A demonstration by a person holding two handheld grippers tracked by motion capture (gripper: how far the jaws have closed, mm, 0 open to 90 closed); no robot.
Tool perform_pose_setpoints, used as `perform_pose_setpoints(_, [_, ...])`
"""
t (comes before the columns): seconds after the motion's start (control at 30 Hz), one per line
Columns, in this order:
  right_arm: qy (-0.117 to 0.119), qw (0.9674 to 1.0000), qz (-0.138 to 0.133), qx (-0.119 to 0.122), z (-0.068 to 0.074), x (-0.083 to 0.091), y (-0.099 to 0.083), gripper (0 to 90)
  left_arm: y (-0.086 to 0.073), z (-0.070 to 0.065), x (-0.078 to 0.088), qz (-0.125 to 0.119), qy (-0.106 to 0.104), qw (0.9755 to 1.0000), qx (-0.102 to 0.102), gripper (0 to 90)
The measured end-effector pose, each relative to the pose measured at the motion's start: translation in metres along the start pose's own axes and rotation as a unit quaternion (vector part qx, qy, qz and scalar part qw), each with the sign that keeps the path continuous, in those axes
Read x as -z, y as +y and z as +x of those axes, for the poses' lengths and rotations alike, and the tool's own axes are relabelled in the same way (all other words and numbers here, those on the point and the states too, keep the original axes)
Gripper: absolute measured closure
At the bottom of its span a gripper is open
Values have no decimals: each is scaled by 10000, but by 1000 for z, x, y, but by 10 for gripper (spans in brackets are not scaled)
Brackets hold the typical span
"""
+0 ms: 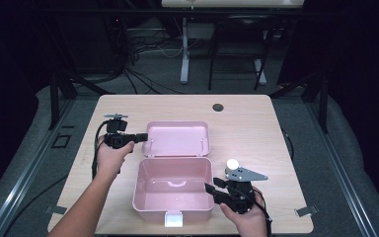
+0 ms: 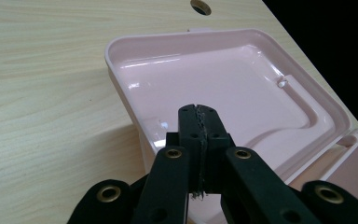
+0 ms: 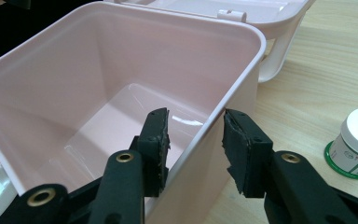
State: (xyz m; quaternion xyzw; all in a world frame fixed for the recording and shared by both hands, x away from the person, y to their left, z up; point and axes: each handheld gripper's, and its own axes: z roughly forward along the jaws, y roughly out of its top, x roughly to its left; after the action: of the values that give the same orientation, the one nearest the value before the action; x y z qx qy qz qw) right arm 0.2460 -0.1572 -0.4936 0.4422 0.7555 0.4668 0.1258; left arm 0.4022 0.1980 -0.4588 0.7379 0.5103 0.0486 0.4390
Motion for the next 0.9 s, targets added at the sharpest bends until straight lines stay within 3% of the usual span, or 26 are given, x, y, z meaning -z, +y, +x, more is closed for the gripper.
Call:
perform_pose_setpoints(0.4, [20, 10000, 31, 17, 1, 2, -1, 604, -15, 2, 11, -10, -96, 9999, -46, 802])
perform_pose_setpoints(0.9, [38, 10000, 8, 7, 1, 2, -2, 602, -43, 7, 25, -90, -293, 9995, 29, 743])
